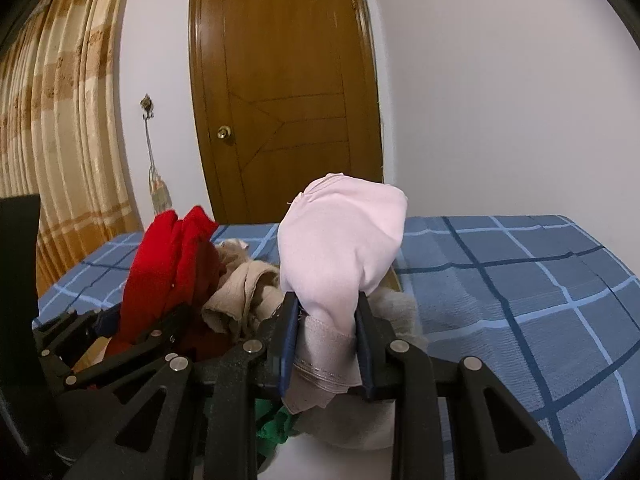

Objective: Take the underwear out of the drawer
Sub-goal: 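Lower the garments into the tray and open both tools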

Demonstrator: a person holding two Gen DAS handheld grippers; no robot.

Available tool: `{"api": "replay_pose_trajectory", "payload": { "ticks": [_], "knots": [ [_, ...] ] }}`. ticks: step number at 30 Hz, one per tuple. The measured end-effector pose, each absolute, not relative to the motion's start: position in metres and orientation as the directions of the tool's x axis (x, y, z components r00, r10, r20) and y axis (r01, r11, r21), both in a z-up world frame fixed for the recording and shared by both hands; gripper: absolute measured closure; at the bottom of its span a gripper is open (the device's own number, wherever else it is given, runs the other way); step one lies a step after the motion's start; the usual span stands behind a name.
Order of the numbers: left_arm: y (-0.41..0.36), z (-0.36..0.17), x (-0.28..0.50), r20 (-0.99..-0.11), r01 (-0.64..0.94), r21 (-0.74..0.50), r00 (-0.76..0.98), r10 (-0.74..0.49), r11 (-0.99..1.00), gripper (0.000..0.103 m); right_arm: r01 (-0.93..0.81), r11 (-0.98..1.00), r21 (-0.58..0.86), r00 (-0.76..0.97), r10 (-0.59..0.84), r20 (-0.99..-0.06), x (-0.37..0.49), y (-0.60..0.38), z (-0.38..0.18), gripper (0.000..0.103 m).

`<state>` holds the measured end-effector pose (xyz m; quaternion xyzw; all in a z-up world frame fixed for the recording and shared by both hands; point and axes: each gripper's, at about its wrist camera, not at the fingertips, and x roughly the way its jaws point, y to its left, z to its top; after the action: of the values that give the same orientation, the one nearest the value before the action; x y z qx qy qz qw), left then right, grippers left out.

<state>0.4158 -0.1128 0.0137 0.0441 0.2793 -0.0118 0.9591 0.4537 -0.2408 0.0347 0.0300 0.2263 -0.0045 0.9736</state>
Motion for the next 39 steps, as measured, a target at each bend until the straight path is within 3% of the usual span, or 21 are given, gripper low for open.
{"api": "replay_pose_trajectory", "payload": {
  "ticks": [21, 31, 33, 39],
  "knots": [
    [-0.124, 0.012, 0.42, -0.556, 0.04, 0.129, 0.83, 0.038, 0.991, 0.062, -0.017, 0.997, 0.08, 0.837, 0.057, -0.544, 0.475, -0.241, 0.023, 0.074],
    [-0.124, 0.01, 0.42, -0.562, 0.018, 0.135, 0.825, 0.062, 0.991, 0.052, -0.028, 0.996, 0.086, 0.822, 0.072, -0.565, 0.48, -0.243, 0.017, 0.069],
    [-0.121, 0.009, 0.421, -0.563, 0.005, 0.135, 0.823, 0.072, 0.991, 0.046, -0.023, 0.996, 0.082, 0.821, 0.065, -0.568, 0.481, -0.242, 0.017, 0.069],
    [-0.104, 0.01, 0.422, -0.562, -0.07, 0.096, 0.819, 0.112, 0.993, 0.009, 0.003, 0.993, 0.114, 0.834, 0.06, -0.548, 0.476, -0.249, 0.019, 0.059]
  ]
}}
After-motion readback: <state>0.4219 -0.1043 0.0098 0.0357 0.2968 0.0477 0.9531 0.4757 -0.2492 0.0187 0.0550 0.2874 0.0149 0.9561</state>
